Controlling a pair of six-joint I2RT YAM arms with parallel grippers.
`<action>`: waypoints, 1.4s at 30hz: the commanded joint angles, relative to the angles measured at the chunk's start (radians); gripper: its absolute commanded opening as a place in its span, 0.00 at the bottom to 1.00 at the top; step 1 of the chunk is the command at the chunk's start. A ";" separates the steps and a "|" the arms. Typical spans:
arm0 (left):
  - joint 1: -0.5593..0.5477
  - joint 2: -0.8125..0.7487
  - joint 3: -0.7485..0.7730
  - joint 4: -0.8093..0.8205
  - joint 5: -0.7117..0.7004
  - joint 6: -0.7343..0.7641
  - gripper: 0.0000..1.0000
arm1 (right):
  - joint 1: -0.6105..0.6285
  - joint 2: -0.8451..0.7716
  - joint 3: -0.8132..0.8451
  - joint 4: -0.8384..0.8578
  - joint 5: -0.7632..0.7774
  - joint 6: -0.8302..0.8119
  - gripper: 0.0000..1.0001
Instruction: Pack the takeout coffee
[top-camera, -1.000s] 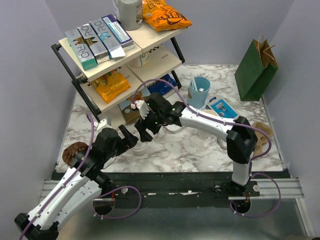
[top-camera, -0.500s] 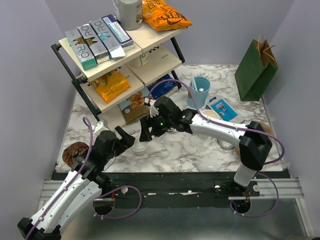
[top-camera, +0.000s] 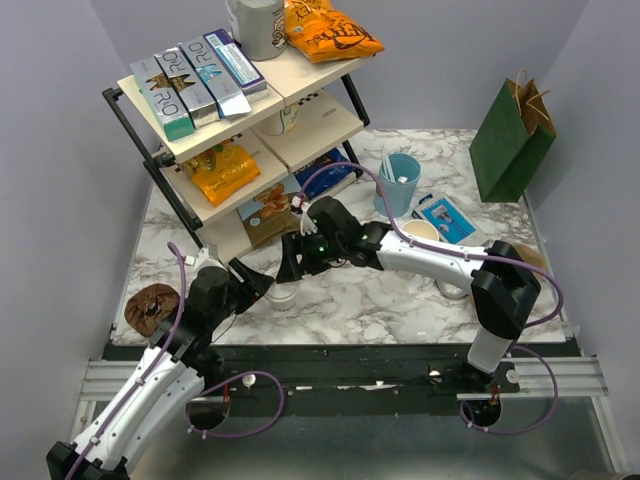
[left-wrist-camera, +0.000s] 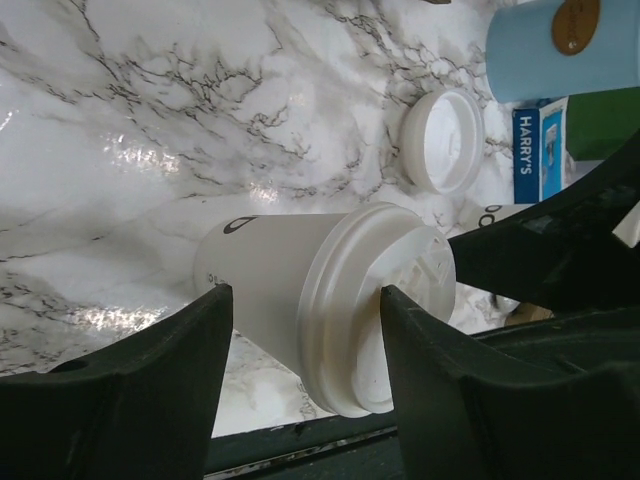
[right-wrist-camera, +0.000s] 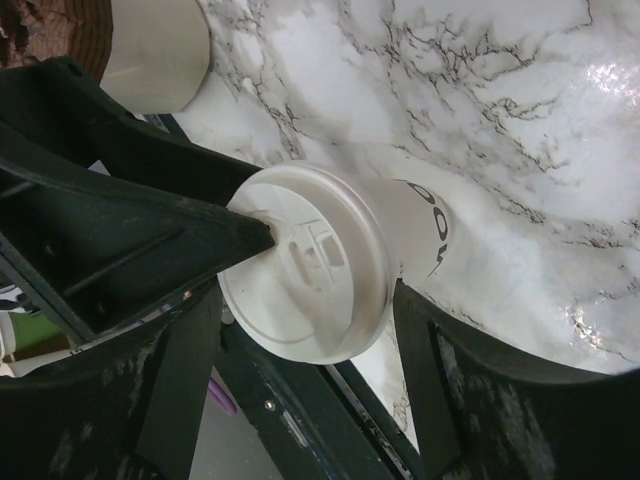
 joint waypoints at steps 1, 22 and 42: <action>0.013 -0.040 -0.073 0.027 0.088 -0.032 0.66 | -0.002 0.026 -0.029 0.002 0.016 0.025 0.74; 0.029 -0.055 -0.200 0.072 0.124 -0.089 0.34 | -0.002 0.078 -0.118 0.022 0.152 -0.043 0.58; 0.029 -0.068 -0.179 0.013 0.136 -0.052 0.35 | -0.013 0.079 -0.122 -0.011 0.134 -0.016 0.63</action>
